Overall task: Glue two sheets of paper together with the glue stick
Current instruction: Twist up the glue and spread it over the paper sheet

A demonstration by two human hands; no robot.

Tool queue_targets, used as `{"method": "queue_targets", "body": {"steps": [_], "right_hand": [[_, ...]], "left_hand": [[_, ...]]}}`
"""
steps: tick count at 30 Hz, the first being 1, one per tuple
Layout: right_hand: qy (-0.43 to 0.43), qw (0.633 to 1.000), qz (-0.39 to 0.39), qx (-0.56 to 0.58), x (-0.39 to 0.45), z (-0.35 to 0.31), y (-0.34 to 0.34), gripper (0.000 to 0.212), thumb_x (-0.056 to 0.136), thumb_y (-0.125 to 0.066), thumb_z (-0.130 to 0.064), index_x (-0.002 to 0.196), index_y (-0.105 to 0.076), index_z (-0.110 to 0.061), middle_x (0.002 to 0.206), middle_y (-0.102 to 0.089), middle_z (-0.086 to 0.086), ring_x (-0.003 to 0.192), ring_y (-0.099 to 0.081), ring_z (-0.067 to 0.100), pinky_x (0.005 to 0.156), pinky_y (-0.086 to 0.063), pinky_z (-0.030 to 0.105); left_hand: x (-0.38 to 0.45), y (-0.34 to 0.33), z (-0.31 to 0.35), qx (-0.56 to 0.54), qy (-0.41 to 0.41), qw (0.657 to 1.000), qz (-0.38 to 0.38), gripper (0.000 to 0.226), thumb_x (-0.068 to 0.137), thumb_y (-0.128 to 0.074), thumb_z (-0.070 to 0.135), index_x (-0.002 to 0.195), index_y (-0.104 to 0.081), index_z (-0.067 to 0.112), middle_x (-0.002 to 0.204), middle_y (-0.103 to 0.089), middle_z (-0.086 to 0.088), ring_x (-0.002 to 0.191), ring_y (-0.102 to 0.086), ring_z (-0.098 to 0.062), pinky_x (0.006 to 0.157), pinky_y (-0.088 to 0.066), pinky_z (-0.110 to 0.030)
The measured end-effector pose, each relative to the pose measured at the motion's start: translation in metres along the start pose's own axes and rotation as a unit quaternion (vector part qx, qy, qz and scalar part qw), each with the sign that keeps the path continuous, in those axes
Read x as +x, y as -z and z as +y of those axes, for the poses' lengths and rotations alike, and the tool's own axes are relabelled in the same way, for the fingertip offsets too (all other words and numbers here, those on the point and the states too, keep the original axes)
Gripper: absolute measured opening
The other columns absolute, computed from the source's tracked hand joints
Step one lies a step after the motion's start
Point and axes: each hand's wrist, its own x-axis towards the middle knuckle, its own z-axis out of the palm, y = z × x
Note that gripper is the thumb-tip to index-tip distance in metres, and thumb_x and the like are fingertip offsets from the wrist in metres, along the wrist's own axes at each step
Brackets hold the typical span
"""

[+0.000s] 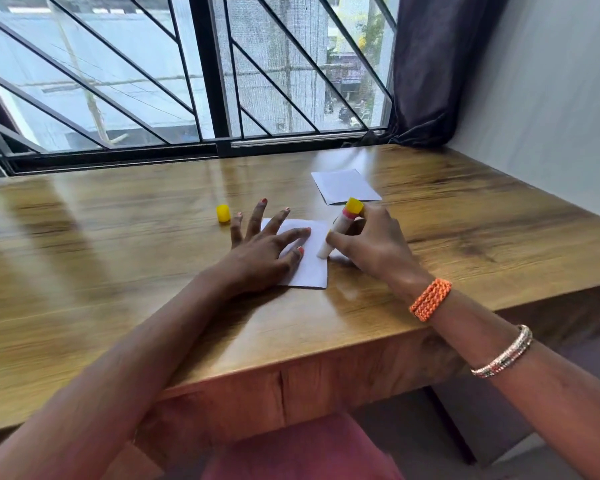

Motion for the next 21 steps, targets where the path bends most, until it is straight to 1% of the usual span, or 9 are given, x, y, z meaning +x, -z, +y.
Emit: {"method": "queue_targets", "body": {"steps": [2,3,5,7,10,12,15,19,21], "right_hand": [[0.014,1.0,0.012,-0.005,-0.007,-0.001,0.0,0.017,0.068,-0.072,-0.026,0.072,-0.058,-0.019,0.06,-0.061,-0.013,0.06,-0.06,-0.001,0.06,-0.048,0.027],[0.018,1.0,0.015,-0.006,-0.01,-0.002,0.001,0.017,0.068,-0.072,-0.026,0.071,-0.057,-0.019,0.058,-0.061,-0.013,0.058,-0.059,-0.003,0.059,-0.047,0.027],[0.017,1.0,0.009,-0.004,-0.017,-0.004,0.002,0.017,0.067,-0.072,-0.026,0.074,-0.06,-0.016,0.061,-0.062,-0.012,0.062,-0.06,0.001,0.062,-0.049,0.029],[0.013,1.0,0.007,-0.008,-0.023,-0.006,0.003,0.018,0.066,-0.071,-0.028,0.074,-0.061,-0.015,0.061,-0.063,-0.01,0.067,-0.063,0.011,0.068,-0.052,0.035],[0.007,1.0,0.009,-0.018,-0.031,-0.008,0.005,0.02,0.065,-0.07,-0.029,0.073,-0.062,-0.013,0.059,-0.061,-0.01,0.07,-0.063,0.017,0.073,-0.052,0.04],[0.0,1.0,0.0,-0.024,-0.034,-0.009,0.007,0.019,0.064,-0.07,-0.029,0.072,-0.062,-0.013,0.055,-0.059,-0.011,0.066,-0.06,0.014,0.071,-0.049,0.036],[0.008,0.999,-0.017,-0.028,-0.037,-0.009,0.01,0.018,0.062,-0.07,-0.028,0.068,-0.06,-0.014,0.05,-0.055,-0.013,0.058,-0.054,0.007,0.065,-0.041,0.03],[0.003,0.999,-0.049,-0.023,-0.038,-0.011,0.013,0.017,0.062,-0.071,-0.03,0.067,-0.06,-0.019,0.057,-0.06,-0.015,0.061,-0.057,0.003,0.061,-0.042,0.028],[-0.012,0.996,-0.086,0.001,-0.034,-0.012,0.015,0.015,0.064,-0.073,-0.028,0.066,-0.06,-0.022,0.063,-0.063,-0.013,0.061,-0.058,0.004,0.058,-0.041,0.025]], "left_hand": [[0.0,0.0,0.0,0.001,0.0,1.0,0.001,0.044,0.094,-0.027,0.048,0.138,-0.025,0.05,0.159,-0.001,0.006,0.141,0.024,-0.021,0.11,0.016,-0.053],[0.0,-0.001,-0.001,0.003,0.0,1.0,0.002,0.045,0.093,-0.027,0.049,0.138,-0.025,0.05,0.159,-0.001,0.006,0.141,0.024,-0.021,0.11,0.015,-0.053],[0.0,0.0,0.0,0.004,0.001,1.0,0.0,0.045,0.094,-0.028,0.048,0.138,-0.025,0.05,0.159,-0.002,0.005,0.142,0.024,-0.022,0.11,0.015,-0.053],[0.0,0.0,0.0,0.005,0.002,1.0,-0.001,0.045,0.094,-0.028,0.048,0.138,-0.026,0.049,0.159,-0.003,0.005,0.142,0.022,-0.022,0.11,0.014,-0.054],[-0.001,0.001,0.002,0.003,0.012,1.0,0.001,0.044,0.093,-0.03,0.048,0.137,-0.028,0.049,0.158,-0.008,0.005,0.144,0.012,-0.021,0.11,0.014,-0.053],[-0.002,0.002,0.003,-0.016,0.023,1.0,0.007,0.043,0.093,-0.034,0.048,0.135,-0.033,0.048,0.157,-0.012,0.006,0.144,0.005,-0.02,0.109,0.016,-0.052],[-0.004,0.004,0.005,-0.032,0.034,0.999,0.012,0.043,0.092,-0.037,0.049,0.134,-0.036,0.046,0.157,-0.014,0.005,0.144,0.003,-0.019,0.108,0.017,-0.051],[-0.005,0.005,0.005,-0.028,0.043,0.999,0.011,0.044,0.091,-0.035,0.053,0.134,-0.034,0.048,0.157,-0.013,0.004,0.144,0.005,-0.02,0.108,0.018,-0.052],[-0.005,0.004,0.005,-0.031,0.045,0.998,0.012,0.044,0.091,-0.034,0.054,0.134,-0.034,0.048,0.157,-0.013,0.004,0.144,0.007,-0.02,0.107,0.018,-0.052]]}}
